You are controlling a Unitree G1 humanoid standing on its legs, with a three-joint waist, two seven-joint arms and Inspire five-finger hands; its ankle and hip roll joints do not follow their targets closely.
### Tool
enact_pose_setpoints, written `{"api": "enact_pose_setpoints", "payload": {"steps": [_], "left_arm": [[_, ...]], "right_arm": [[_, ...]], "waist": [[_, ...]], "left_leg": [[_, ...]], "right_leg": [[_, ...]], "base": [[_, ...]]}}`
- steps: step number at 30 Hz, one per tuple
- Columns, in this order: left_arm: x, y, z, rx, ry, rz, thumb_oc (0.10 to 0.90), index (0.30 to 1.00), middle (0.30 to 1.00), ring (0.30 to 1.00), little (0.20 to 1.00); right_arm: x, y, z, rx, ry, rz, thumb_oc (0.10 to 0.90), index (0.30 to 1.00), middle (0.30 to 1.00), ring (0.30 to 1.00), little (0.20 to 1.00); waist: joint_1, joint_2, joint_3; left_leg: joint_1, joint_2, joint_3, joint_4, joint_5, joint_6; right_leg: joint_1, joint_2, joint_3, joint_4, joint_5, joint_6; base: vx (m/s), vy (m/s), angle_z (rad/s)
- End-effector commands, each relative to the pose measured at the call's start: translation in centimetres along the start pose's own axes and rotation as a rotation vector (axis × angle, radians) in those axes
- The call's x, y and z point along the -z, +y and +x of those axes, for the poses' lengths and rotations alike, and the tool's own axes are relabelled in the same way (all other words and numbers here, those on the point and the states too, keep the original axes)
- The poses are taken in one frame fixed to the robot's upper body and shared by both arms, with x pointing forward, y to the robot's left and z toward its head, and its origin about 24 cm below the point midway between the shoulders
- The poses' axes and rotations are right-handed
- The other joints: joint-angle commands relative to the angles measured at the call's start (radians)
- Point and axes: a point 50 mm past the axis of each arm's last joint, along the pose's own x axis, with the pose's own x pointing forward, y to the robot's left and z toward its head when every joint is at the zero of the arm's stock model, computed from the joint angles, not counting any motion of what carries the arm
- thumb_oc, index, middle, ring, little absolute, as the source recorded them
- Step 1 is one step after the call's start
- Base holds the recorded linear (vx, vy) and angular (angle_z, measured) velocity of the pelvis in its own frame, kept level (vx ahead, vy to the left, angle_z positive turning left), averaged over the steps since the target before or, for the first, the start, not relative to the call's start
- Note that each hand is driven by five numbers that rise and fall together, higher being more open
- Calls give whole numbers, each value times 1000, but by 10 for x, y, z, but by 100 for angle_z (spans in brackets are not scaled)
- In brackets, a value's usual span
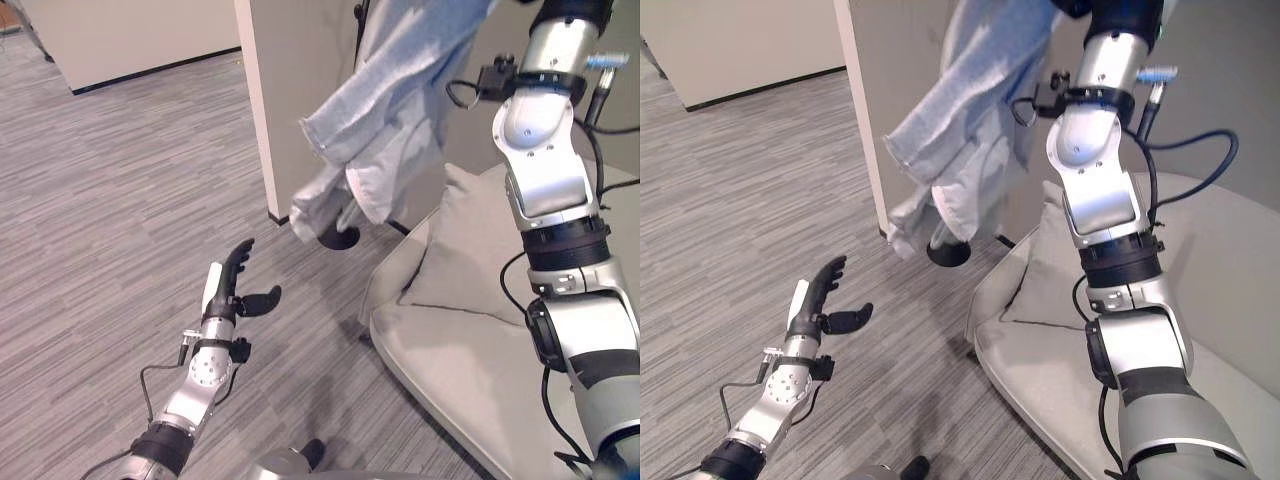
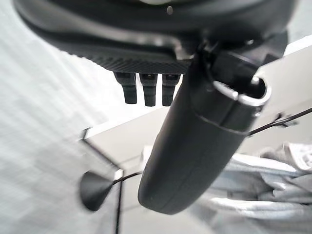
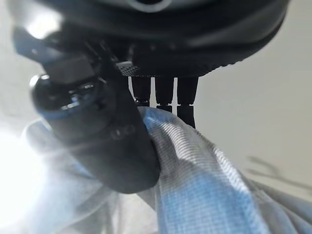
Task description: Hang the clothes on the sofa on the clothes rack.
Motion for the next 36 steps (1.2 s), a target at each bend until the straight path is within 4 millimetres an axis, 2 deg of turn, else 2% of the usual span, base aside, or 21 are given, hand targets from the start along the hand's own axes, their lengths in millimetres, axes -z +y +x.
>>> {"api": "enact_pose_setpoints", "payload": {"steps": [1, 5, 6, 10, 13, 15, 17, 19, 20, 21, 22, 23, 24, 25, 27, 29, 30, 36], "left_arm": [[-39, 11, 19, -54, -278, 137, 800, 900, 900, 900, 900], [-49, 19, 26, -118, -332, 195, 800, 900, 900, 900, 900], [-55, 24, 32, -165, -367, 246, 800, 900, 900, 900, 900], [-65, 30, 39, -242, -426, 343, 800, 900, 900, 900, 900], [-75, 23, 39, -235, -463, 298, 800, 900, 900, 900, 900], [-82, 7, 39, -184, -467, 213, 800, 900, 900, 900, 900], [-92, -21, 40, -70, -443, 33, 800, 900, 900, 900, 900], [-108, -51, 35, 83, -415, -232, 800, 900, 900, 900, 900], [-112, -59, 33, 125, -410, -288, 800, 900, 900, 900, 900], [-112, -59, 33, 127, -410, -290, 800, 900, 900, 900, 900], [-125, -83, 21, 284, -383, -515, 800, 900, 900, 900, 900], [-127, -92, 13, 366, -347, -633, 800, 900, 900, 900, 900], [-132, -99, 4, 447, -336, -708, 800, 900, 900, 900, 900], [-132, -99, 4, 448, -336, -708, 800, 900, 900, 900, 900], [-141, -111, -21, 682, -336, -777, 800, 900, 900, 900, 900], [-143, -111, -24, 709, -344, -781, 800, 900, 900, 900, 900], [-146, -114, -29, 777, -349, -765, 400, 300, 300, 300, 300], [-129, -106, -19, 665, -295, -725, 400, 300, 300, 300, 300]], "right_arm": [[-49, 7, 20, 49, -190, 145, 400, 300, 300, 300, 300], [-61, 20, 12, -1, -219, 224, 400, 300, 300, 300, 300], [-71, 27, 7, -39, -252, 253, 400, 300, 300, 300, 300], [-85, 35, -3, -92, -304, 298, 400, 300, 300, 300, 300], [-91, 40, -14, -133, -325, 336, 400, 300, 300, 300, 300], [-94, 47, -19, -154, -318, 367, 400, 300, 300, 300, 300], [-98, 55, -22, -165, -307, 401, 400, 300, 300, 300, 300], [-105, 64, -25, -179, -291, 443, 400, 300, 300, 300, 300], [-107, 67, -25, -182, -284, 458, 400, 300, 300, 300, 300], [-107, 67, -25, -182, -285, 457, 400, 300, 300, 300, 300], [-112, 73, -26, -191, -271, 488, 400, 300, 300, 300, 300], [-114, 76, -27, -199, -267, 496, 400, 300, 300, 300, 300], [-114, 77, -28, -206, -256, 509, 400, 300, 300, 300, 300], [-114, 77, -28, -205, -255, 509, 400, 300, 300, 300, 300], [-115, 81, -34, -245, -247, 542, 400, 300, 300, 300, 300], [-113, 82, -35, -248, -239, 541, 400, 300, 300, 300, 300], [-113, 84, -41, -268, -237, 544, 400, 300, 300, 300, 300], [-99, 79, -48, -267, -218, 493, 400, 300, 300, 300, 300]], "waist": [[-20, -73, -217], [-27, -69, -213], [-31, -68, -212], [-36, -64, -204], [-38, -62, -200], [-42, -61, -198], [-48, -59, -196], [-56, -56, -190], [-59, -55, -188], [-59, -55, -188], [-66, -50, -180], [-67, -48, -175], [-70, -45, -172], [-70, -45, -173], [-75, -32, -156], [-74, -32, -152], [-80, -27, -141], [-83, -19, -130]], "left_leg": [[-9, -37, -58, -48, -92, 56], [-5, -35, -59, -48, -92, 57], [-2, -33, -59, -48, -92, 56], [2, -29, -58, -48, -91, 57], [2, -27, -55, -48, -92, 59], [3, -27, -54, -48, -91, 60], [1, -28, -54, -48, -88, 61], [1, -29, -54, -48, -86, 62], [-1, -29, -55, -48, -85, 62], [-2, -29, -55, -48, -85, 62], [-4, -30, -52, -48, -84, 65], [-3, -29, -48, -48, -87, 66], [-7, -30, -48, -48, -85, 68], [-7, -29, -48, -48, -85, 68], [-8, -28, -40, -48, -87, 74], [-7, -28, -37, -48, -87, 75], [-4, -26, -30, -48, -90, 77], [3, -26, -19, -48, -95, 82]], "right_leg": [[82, -87, 55, 11, -140, 26], [80, -84, 70, 11, -136, 22], [80, -83, 75, 11, -134, 20], [79, -82, 86, 11, -129, 20], [76, -82, 92, 11, -126, 20], [75, -82, 97, 11, -126, 20], [74, -82, 101, 11, -123, 20], [74, -82, 105, 11, -121, 19], [73, -82, 105, 11, -120, 19], [72, -82, 105, 11, -120, 19], [68, -82, 112, 11, -116, 18], [68, -81, 117, 11, -115, 17], [64, -81, 118, 11, -110, 18], [64, -81, 118, 11, -110, 18], [58, -79, 129, 11, -103, 17], [58, -79, 133, 11, -102, 17], [58, -79, 141, 11, -98, 18], [60, -83, 151, 11, -97, 20]], "base": [[-8, -5, -8], [7, -5, -5], [4, -9, -6], [14, -7, -4], [13, 1, -2], [0, 0, 0], [11, -5, -4], [0, 0, 0], [0, 0, 0], [0, 0, 0], [0, 0, 0], [-25, -3, -3], [-12, -2, -4], [-25, -1, -4], [-31, -9, -10], [-26, -8, -14], [-22, -13, -9], [-5, -3, -4]]}}
